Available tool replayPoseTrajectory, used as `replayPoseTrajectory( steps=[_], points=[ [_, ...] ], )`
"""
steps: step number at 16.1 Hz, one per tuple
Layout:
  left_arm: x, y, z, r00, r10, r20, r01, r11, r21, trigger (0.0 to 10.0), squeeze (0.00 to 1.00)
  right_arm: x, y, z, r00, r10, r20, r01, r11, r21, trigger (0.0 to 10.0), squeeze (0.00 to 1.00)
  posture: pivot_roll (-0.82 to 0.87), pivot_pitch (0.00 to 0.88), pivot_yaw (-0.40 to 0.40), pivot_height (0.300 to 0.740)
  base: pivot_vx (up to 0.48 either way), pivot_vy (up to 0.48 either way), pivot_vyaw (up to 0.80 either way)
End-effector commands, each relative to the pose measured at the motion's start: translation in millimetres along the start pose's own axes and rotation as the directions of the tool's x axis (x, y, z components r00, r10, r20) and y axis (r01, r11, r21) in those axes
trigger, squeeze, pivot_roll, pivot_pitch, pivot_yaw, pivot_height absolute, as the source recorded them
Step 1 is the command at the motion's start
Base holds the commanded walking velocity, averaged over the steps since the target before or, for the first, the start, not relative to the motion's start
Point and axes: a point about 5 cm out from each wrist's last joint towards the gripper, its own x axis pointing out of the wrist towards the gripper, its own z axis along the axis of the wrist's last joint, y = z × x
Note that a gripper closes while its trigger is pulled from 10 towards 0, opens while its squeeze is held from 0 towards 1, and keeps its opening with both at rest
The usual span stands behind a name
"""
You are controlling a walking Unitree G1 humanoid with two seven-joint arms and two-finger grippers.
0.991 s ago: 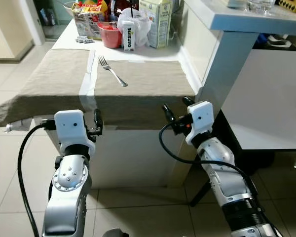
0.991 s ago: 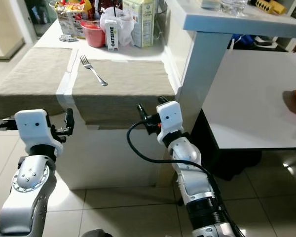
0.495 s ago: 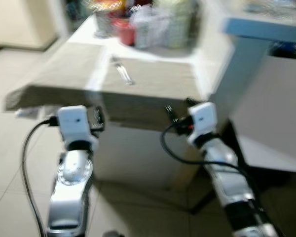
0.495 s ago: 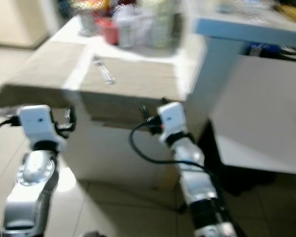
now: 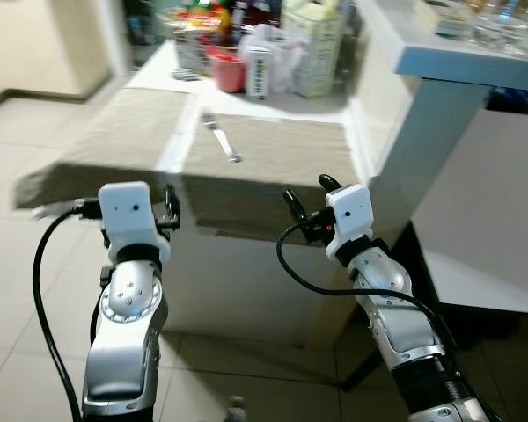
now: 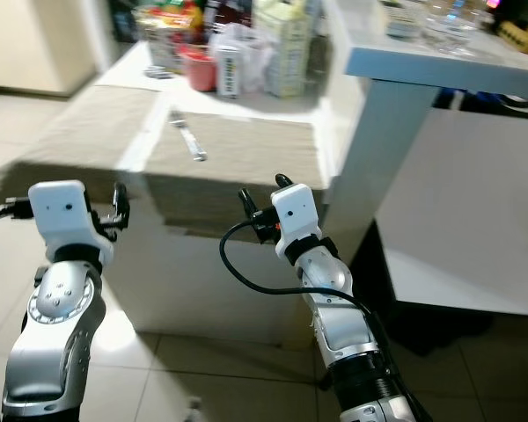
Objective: Setting the table
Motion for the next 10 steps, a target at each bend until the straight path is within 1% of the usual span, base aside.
replayPoseTrajectory(
  steps=[1, 2, 5, 7, 9, 10],
  points=[
    [2.1, -6.0, -1.4, 0.999, -0.025, -0.020, 0.025, 1.000, 0.012, 10.0, 0.00, 3.2, -5.0, 7.8, 0.999, -0.019, 0.027, 0.020, 1.000, -0.014, 10.0, 0.00, 0.02, 0.000, -0.020, 0.736, 0.442, 0.000, 0.00],
    [2.9, -6.5, -0.5, 0.999, -0.028, -0.018, 0.028, 0.999, 0.020, 10.0, 0.00, 5.4, -4.4, 11.7, 0.999, -0.015, 0.041, 0.016, 1.000, -0.007, 10.0, 0.00, 0.02, 0.000, -0.020, 0.736, 0.442, 0.000, 0.00],
    [4.6, -4.8, 0.9, 1.000, -0.016, -0.016, 0.016, 1.000, 0.005, 10.0, 0.00, 10.7, -2.7, 16.9, 0.998, -0.013, 0.057, 0.013, 1.000, -0.007, 10.0, 0.00, 0.02, 0.000, -0.016, 0.736, 0.435, 0.000, 0.00],
    [5.0, -1.2, 2.0, 1.000, 0.010, -0.012, -0.010, 1.000, -0.009, 10.0, 0.00, 10.5, -2.2, 15.5, 0.998, -0.009, 0.054, 0.009, 1.000, -0.002, 10.0, 0.00, 0.02, 0.000, -0.017, 0.736, 0.323, 0.354, 0.00],
    [4.9, -1.0, 2.0, 1.000, 0.013, -0.014, -0.013, 1.000, -0.007, 10.0, 0.00, 12.2, -1.6, 16.7, 0.998, -0.004, 0.057, 0.004, 1.000, -0.001, 10.0, 0.00, 0.02, 0.000, -0.017, 0.736, 0.292, 0.381, 0.00],
    [5.7, 0.2, 2.9, 1.000, 0.014, -0.011, -0.014, 1.000, 0.001, 10.0, 0.00, 15.1, 0.4, 20.8, 0.997, -0.002, 0.073, 0.001, 1.000, 0.007, 10.0, 0.00, 0.03, 0.000, -0.018, 0.740, 0.304, 0.371, 0.00]
  ],
)
